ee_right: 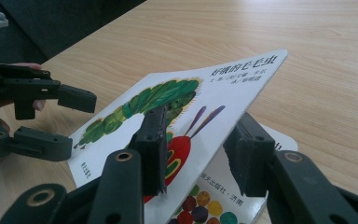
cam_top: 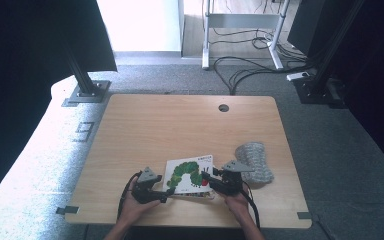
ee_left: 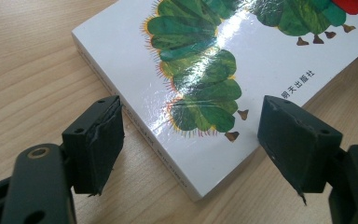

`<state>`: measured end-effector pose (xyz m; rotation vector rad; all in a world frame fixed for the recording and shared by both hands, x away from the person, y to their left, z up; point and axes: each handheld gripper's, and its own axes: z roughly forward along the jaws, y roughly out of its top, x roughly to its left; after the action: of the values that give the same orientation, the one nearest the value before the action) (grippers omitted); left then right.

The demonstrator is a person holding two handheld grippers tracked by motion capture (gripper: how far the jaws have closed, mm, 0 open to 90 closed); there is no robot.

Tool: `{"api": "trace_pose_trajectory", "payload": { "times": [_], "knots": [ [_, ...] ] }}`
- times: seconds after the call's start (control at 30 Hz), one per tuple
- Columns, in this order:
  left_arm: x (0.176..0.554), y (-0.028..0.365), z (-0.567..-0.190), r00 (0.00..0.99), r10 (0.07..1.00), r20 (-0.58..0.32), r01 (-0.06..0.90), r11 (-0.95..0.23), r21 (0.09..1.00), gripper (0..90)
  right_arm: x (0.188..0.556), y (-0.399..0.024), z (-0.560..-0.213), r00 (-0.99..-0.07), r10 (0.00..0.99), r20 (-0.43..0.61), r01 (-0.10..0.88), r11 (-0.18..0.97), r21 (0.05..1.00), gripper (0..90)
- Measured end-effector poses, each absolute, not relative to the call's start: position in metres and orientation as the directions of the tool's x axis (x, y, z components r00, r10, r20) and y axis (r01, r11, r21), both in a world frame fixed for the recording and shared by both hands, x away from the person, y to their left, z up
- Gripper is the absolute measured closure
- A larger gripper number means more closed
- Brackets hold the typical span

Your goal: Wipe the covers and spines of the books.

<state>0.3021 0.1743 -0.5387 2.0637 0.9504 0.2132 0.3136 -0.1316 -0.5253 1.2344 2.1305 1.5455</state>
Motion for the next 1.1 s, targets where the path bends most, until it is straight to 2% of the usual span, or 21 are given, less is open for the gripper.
{"api": "trace_pose_trajectory", "payload": {
  "times": [1.1],
  "knots": [
    [0.3004, 0.1737, -0.5393, 0.698, 0.693, -0.182, 0.554, -0.362, 0.750, 22.5, 0.3056, -0.1258, -0.5170, -0.661, 0.728, 0.182, 0.401, 0.139, 0.905, 64.5]
  ]
}}
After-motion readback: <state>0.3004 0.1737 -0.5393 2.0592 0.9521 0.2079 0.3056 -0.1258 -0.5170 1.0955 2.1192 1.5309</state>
